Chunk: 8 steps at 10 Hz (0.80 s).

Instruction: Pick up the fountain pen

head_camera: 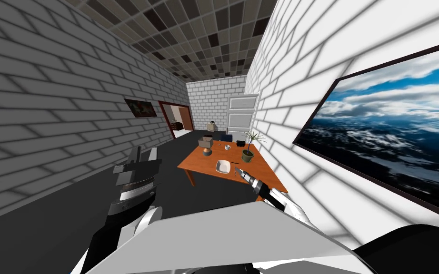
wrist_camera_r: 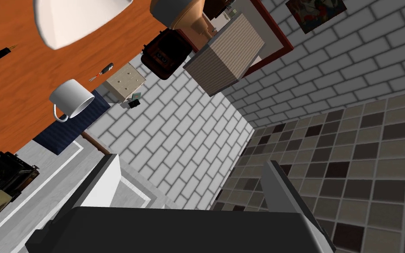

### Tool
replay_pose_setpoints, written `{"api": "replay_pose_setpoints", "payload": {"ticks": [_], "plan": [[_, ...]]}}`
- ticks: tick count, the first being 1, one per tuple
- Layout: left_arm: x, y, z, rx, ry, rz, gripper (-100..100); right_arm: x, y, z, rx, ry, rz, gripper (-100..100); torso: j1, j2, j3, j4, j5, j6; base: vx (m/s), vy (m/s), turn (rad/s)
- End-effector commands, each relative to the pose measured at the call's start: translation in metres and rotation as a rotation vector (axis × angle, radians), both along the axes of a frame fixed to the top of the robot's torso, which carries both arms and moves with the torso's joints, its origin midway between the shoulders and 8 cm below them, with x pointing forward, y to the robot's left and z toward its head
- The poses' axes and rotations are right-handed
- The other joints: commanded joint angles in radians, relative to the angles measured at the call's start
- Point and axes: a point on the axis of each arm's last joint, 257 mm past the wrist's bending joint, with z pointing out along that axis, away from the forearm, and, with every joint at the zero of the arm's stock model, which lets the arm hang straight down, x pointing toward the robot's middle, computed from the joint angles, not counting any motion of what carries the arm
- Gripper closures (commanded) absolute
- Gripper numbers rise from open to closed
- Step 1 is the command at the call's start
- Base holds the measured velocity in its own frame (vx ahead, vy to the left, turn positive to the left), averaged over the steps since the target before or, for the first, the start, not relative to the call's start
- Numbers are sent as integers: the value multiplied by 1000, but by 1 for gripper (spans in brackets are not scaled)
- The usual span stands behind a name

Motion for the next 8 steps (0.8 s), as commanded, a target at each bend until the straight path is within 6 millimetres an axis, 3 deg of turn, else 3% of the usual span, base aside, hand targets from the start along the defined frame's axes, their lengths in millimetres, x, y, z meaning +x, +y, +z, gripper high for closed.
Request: {"api": "replay_pose_setpoints", "payload": {"ticks": [1,4,5,8], "plan": [[0,0,0,0,0,0,0,-10,-10,-15,-42,32,-1,-100,0,0,0,0,0,0,31,24,158],[0,0,0,0,0,0,0,-16,-18,-27,-70,54,-1,-100,0,0,0,0,0,0,18,7,117],[0,0,0,0,0,0,0,-22,-26,-39,-99,79,0,-100,-1,1,1,0,0,0,13,6,84],[0,0,0,0,0,0,0,-22,-26,-39,-99,79,0,-100,-2,3,2,1,0,1,-1,-10,23]]}}
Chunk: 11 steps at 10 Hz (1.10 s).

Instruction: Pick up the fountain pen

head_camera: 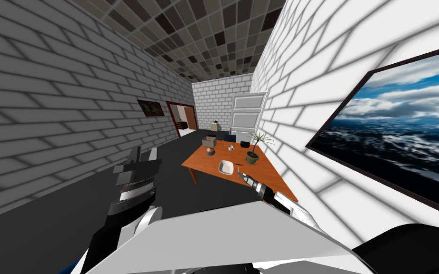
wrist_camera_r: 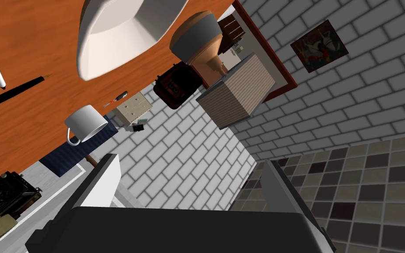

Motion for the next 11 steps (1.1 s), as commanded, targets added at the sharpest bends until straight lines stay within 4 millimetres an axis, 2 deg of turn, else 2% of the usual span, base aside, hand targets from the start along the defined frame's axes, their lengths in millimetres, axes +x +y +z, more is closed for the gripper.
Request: {"api": "replay_pose_setpoints", "payload": {"ticks": [1,2,3,7,8,10,11], "plan": [[0,0,0,0,0,0,0,-1,0,0,0,0,0,-100,0,0,0,0,0,0,9,12,36],[0,0,0,0,0,0,0,-1,0,0,0,0,0,-100,1,-1,0,0,0,0,0,0,0],[0,0,0,0,0,0,0,-8,-9,-13,-31,26,2,-100,1,0,0,0,0,0,14,-2,120],[0,0,0,0,0,0,0,-8,-9,-13,-31,26,2,-100,0,0,0,0,0,0,6,4,40],[0,0,0,0,0,0,0,-16,-18,-26,-63,54,4,-100,1,0,0,0,0,0,15,3,123],[0,0,0,0,0,0,0,-16,-18,-26,-63,54,4,-100,0,-1,-1,0,0,0,9,-1,91],[0,0,0,0,0,0,0,-25,-27,-39,-96,84,6,-100,0,0,0,0,0,0,13,8,89]]}}
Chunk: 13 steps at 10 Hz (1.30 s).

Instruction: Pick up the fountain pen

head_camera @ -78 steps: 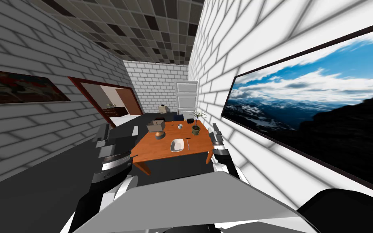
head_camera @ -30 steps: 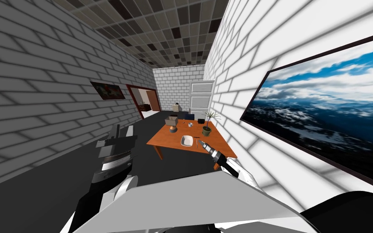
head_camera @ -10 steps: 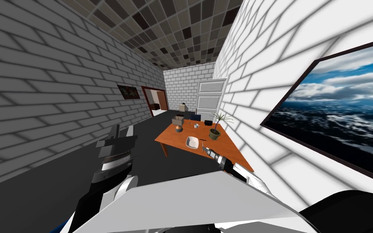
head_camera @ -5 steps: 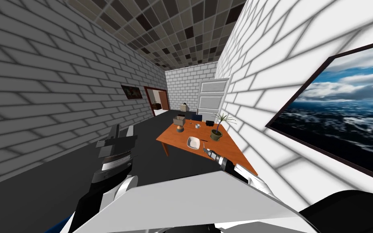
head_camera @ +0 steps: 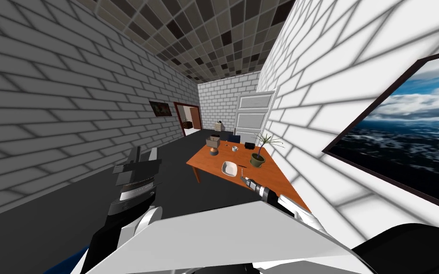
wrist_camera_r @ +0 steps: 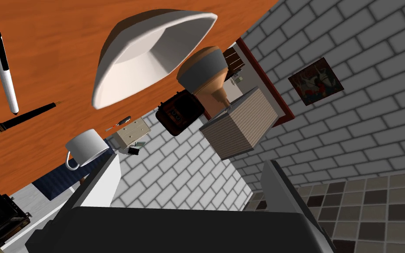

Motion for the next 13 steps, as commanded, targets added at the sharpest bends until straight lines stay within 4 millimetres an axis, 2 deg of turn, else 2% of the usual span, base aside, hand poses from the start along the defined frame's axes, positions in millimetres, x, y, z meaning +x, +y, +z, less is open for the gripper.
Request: {"api": "replay_pose_setpoints", "payload": {"ticks": [1,9,10,13], "plan": [[0,0,0,0,0,0,0,-5,-5,-5,-16,14,1,-100,0,0,0,0,0,0,13,13,62],[0,0,0,0,0,0,0,-5,-5,-5,-16,14,1,-100,0,1,1,0,0,0,0,-2,8],[0,0,0,0,0,0,0,-15,-15,-21,-55,48,5,-100,0,1,1,0,0,0,23,-2,235],[0,0,0,0,0,0,0,-29,-29,-40,-106,91,10,-100,-2,0,0,0,0,0,7,-24,217]]}}
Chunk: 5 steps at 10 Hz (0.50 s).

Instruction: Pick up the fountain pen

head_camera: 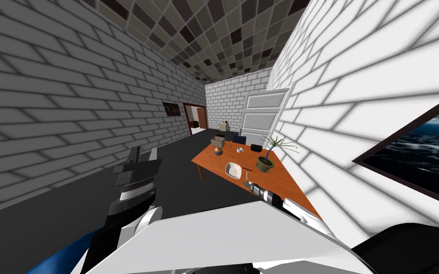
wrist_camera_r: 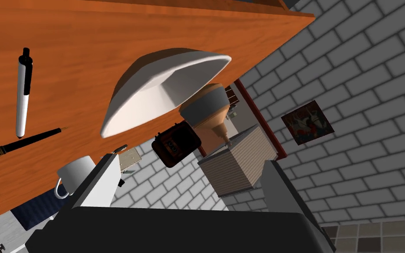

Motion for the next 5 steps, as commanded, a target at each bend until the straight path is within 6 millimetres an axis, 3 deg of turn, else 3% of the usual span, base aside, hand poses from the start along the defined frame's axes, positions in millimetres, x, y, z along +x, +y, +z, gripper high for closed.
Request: {"api": "replay_pose_setpoints", "payload": {"ticks": [1,5], "plan": [[0,0,0,0,0,0,0,-8,-9,-14,-34,29,3,-100,0,0,0,0,0,0,4,-21,185],[0,0,0,0,0,0,0,-37,-40,-46,-133,112,16,-100,0,-1,0,0,0,0,12,-20,234]]}}
